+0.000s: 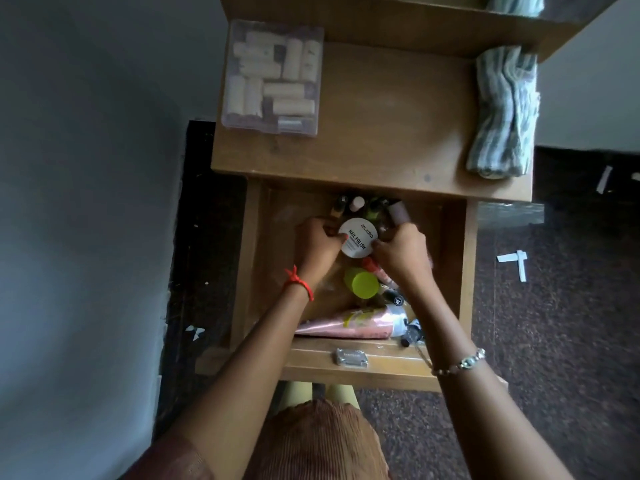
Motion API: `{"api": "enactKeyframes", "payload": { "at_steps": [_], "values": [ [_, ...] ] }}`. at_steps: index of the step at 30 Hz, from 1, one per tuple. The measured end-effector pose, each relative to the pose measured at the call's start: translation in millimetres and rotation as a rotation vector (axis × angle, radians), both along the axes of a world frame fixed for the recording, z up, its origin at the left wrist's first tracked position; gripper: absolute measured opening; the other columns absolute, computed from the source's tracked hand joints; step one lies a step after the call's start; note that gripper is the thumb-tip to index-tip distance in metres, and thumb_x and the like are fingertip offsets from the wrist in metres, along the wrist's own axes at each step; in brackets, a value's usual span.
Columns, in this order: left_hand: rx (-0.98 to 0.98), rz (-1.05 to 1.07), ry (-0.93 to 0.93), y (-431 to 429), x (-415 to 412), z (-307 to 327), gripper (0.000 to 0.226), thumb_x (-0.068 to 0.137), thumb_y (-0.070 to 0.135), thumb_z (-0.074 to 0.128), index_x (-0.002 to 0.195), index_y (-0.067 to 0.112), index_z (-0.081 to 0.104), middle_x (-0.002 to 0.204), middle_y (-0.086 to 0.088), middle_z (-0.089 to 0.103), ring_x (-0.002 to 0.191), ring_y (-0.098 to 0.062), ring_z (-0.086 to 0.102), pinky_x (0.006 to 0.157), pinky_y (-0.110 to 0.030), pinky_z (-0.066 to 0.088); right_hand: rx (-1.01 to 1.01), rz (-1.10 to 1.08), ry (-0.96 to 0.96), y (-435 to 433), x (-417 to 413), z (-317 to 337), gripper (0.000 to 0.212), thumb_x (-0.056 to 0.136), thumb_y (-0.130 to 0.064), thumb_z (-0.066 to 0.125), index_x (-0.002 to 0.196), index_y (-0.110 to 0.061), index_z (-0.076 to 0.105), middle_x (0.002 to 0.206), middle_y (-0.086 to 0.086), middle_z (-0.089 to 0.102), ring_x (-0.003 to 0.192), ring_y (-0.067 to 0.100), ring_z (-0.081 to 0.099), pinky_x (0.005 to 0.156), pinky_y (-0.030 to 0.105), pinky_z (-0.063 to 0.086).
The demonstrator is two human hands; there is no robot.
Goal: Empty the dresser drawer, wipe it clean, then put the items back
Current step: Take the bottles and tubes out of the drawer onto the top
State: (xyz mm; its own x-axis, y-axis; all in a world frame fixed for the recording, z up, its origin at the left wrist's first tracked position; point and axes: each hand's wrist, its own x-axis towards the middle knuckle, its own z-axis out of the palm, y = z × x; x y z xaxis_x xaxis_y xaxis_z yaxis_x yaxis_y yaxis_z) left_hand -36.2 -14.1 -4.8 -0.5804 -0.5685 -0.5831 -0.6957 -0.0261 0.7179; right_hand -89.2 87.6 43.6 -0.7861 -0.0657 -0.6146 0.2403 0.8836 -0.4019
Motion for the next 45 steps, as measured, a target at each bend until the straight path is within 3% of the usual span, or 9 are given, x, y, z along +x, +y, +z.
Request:
{"api": "enactKeyframes", "payload": {
  "at_steps": [6,9,13,20,24,32,37,41,45],
  "values": [
    [0.069,0.024,-0.011,4.7,1.1,4.5,0.02,0.073,0.003,0.072,0.092,-0.002,0.068,0.096,-0.02,0.069,0.089,-0.026,0.065,0.083,-0.037,0.053,0.056,0.114,0.022,-6.9,-2.7,-1.7,0.035,0.083,-0.015,0.061,0.113,0.0,0.054,0.119,0.023,0.056,0.108,0.037,0.056,0.087,0.041,0.047],
    [0.199,0.093,-0.023,-0.7,9.2,5.6,0.009,0.076,0.001,0.07,0.083,0.006,0.067,0.083,-0.014,0.068,0.085,-0.027,0.065,0.079,-0.038,0.057,-0.028,0.012,0.042,-3.6,-0.6,-1.7,0.033,0.076,-0.023,0.07,0.102,-0.004,0.059,0.108,0.018,0.063,0.099,0.033,0.061,0.08,0.039,0.05],
    [0.372,0.16,0.031,-8.5,18.9,25.5,0.017,0.081,-0.002,0.062,0.098,-0.002,0.058,0.073,-0.004,0.057,0.068,-0.012,0.057,0.052,-0.013,0.052,-0.216,-0.118,0.099,-2.5,6.7,15.4,0.015,0.073,-0.016,0.076,0.079,-0.004,0.072,0.082,0.015,0.071,0.073,0.021,0.065,0.061,0.031,0.051],
    [0.367,0.164,0.167,-29.9,30.7,82.7,0.016,0.082,0.004,0.062,0.098,0.001,0.063,0.08,-0.003,0.063,0.073,-0.011,0.061,0.056,-0.013,0.052,-0.432,-0.211,-0.056,-6.5,0.2,50.9,0.016,0.064,-0.008,0.082,0.078,-0.006,0.073,0.074,0.011,0.073,0.068,0.023,0.071,0.065,0.037,0.06],
    [0.449,0.209,0.313,-48.6,28.6,114.3,0.008,0.084,0.005,0.058,0.088,0.007,0.064,0.085,-0.007,0.065,0.078,-0.009,0.064,0.066,-0.017,0.057,-0.794,-0.407,-0.108,-13.5,-29.5,86.3,0.013,0.07,0.003,0.074,0.078,0.008,0.065,0.07,0.015,0.067,0.053,0.014,0.067,0.045,0.017,0.052],
    [0.426,0.108,0.172,-44.3,25.0,93.2,0.011,0.084,0.005,0.06,0.084,0.014,0.065,0.08,-0.007,0.064,0.077,-0.012,0.06,0.079,-0.025,0.052,-0.872,-0.6,0.155,-85.9,-88.7,74.1,0.023,0.073,-0.003,0.076,0.063,-0.003,0.056,0.081,0.02,0.068,0.074,0.025,0.071,0.055,0.026,0.058],
    [0.388,0.105,0.163,-43.0,27.1,76.9,0.014,0.084,0.003,0.059,0.083,0.016,0.063,0.079,-0.005,0.063,0.074,-0.009,0.06,0.065,-0.012,0.052,-0.769,-0.637,0.31,-107.2,-92.7,75.5,0.043,0.068,-0.004,0.08,0.057,-0.016,0.04,0.063,0.0,0.052,0.073,0.025,0.066,0.07,0.041,0.058],
    [0.369,0.116,0.16,-40.5,30.5,64.4,0.017,0.084,0.0,0.059,0.081,0.017,0.062,0.078,-0.003,0.062,0.074,-0.008,0.059,0.06,-0.009,0.049,-0.68,-0.415,0.38,-74.8,-75.0,76.8,0.029,0.073,-0.013,0.076,0.052,-0.016,0.057,0.053,-0.002,0.06,0.057,0.016,0.063,0.06,0.03,0.053],
    [0.323,-0.009,0.163,-38.8,40.2,54.6,0.022,0.078,-0.013,0.058,0.091,0.004,0.063,0.078,0.001,0.06,0.065,0.004,0.06,0.059,-0.005,0.046,-0.771,-0.15,0.18,-24.1,-35.2,78.2,0.011,0.076,0.005,0.066,0.075,-0.005,0.07,0.048,-0.009,0.064,0.05,0.002,0.061,0.053,0.014,0.049]
  ]
}}
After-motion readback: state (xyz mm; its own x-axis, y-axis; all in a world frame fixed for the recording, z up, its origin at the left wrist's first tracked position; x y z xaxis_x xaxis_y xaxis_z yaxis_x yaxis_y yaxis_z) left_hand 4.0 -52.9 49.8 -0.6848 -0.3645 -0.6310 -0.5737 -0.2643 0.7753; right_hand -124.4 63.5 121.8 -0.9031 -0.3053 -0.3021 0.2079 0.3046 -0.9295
